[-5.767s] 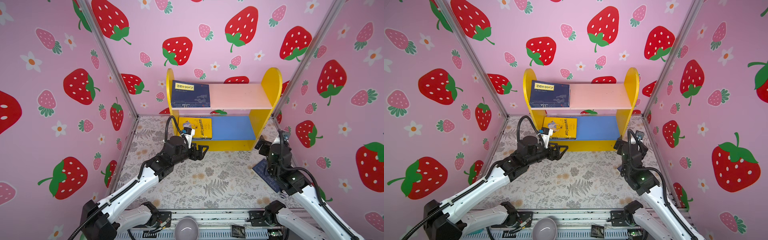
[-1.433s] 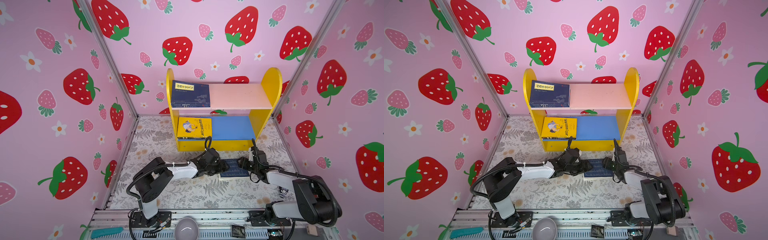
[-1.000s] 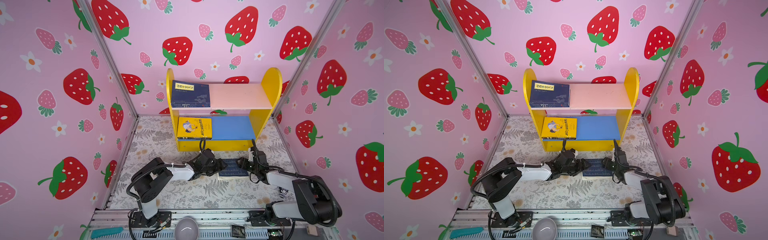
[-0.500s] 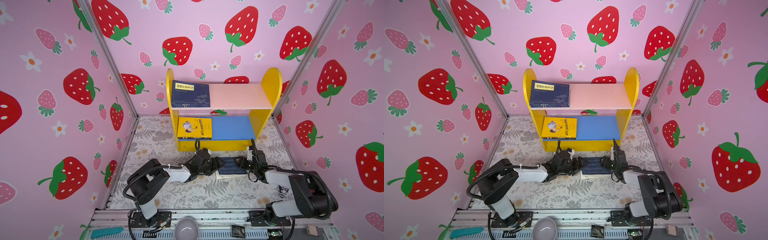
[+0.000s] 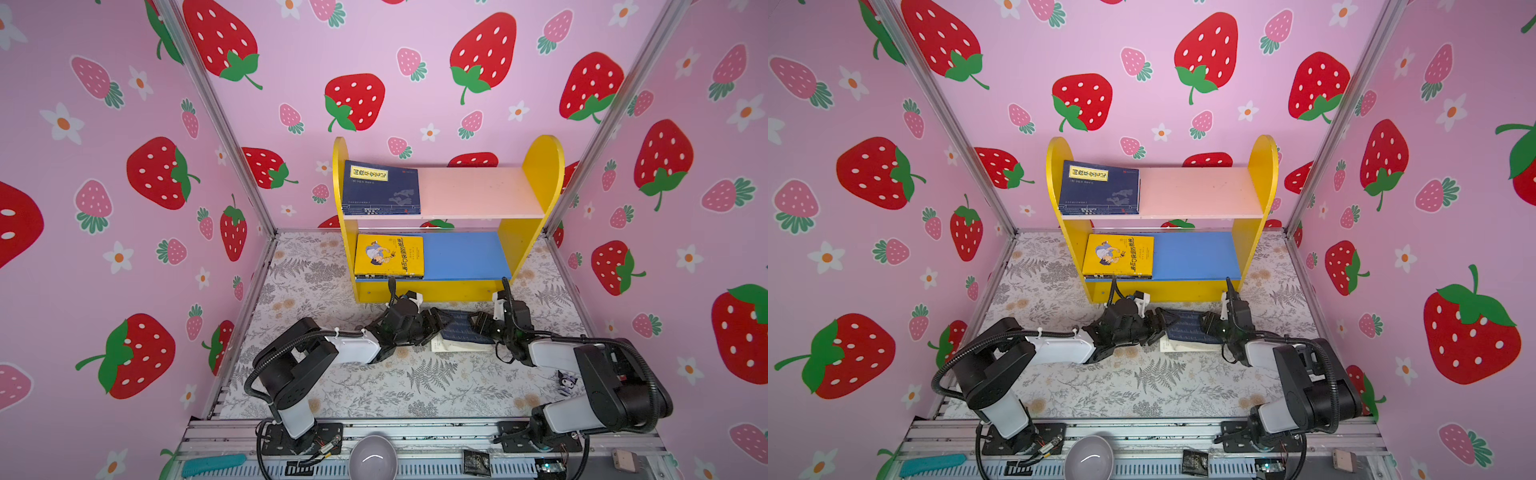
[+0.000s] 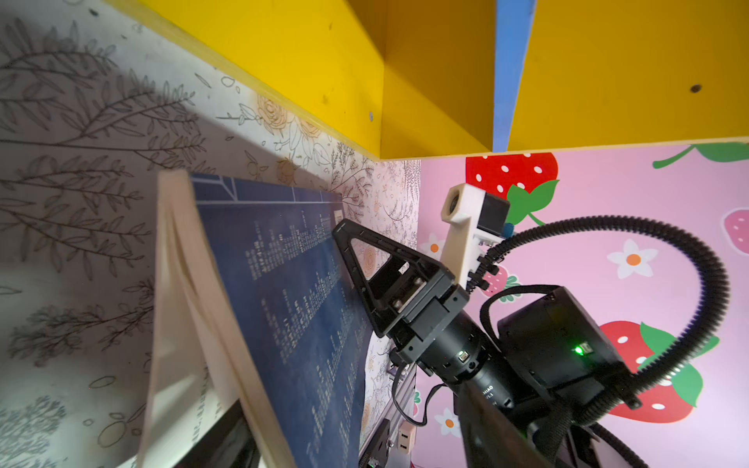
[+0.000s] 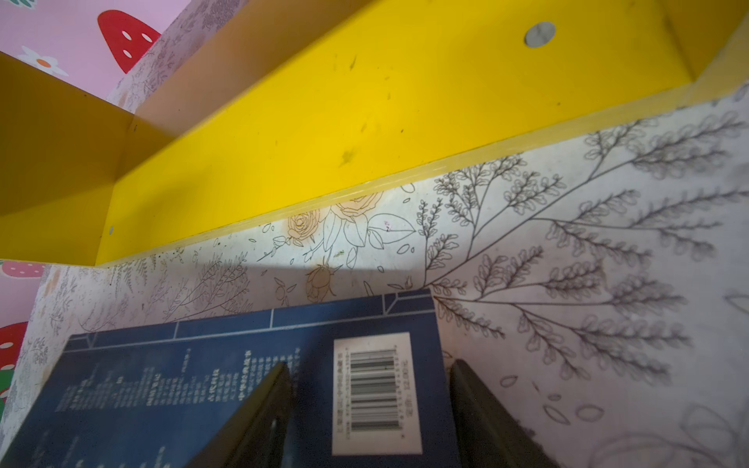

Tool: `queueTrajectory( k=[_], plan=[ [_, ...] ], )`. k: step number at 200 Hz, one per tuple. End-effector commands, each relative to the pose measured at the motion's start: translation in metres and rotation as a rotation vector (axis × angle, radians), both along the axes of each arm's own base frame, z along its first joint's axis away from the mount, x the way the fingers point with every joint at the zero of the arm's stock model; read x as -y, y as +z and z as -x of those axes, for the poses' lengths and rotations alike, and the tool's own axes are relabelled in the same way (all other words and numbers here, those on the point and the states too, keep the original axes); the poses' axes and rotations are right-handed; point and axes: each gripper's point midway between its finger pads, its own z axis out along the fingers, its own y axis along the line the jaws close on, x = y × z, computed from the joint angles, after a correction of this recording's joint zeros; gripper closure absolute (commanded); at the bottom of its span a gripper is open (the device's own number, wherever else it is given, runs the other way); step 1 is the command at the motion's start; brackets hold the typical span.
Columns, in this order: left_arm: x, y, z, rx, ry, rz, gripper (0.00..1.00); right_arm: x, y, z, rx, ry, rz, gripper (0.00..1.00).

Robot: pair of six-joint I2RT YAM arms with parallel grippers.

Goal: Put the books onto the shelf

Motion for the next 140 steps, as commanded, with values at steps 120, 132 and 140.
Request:
queueTrajectory(
  k=[120,132,140],
  plan=[
    [0.003,0.010,-0.010,-0.152,0.021,0.124,0.33,0.011,-0.053,0.053,-0.233,0.012,0.055,0.38],
    [0.006,0.007,-0.010,-0.157,0.012,0.124,0.36,0.009,-0.050,0.052,-0.228,0.016,0.044,0.38],
    [0.010,0.006,-0.010,-0.152,0.000,0.120,0.39,0.007,-0.048,0.051,-0.222,0.020,0.037,0.38]
  ],
)
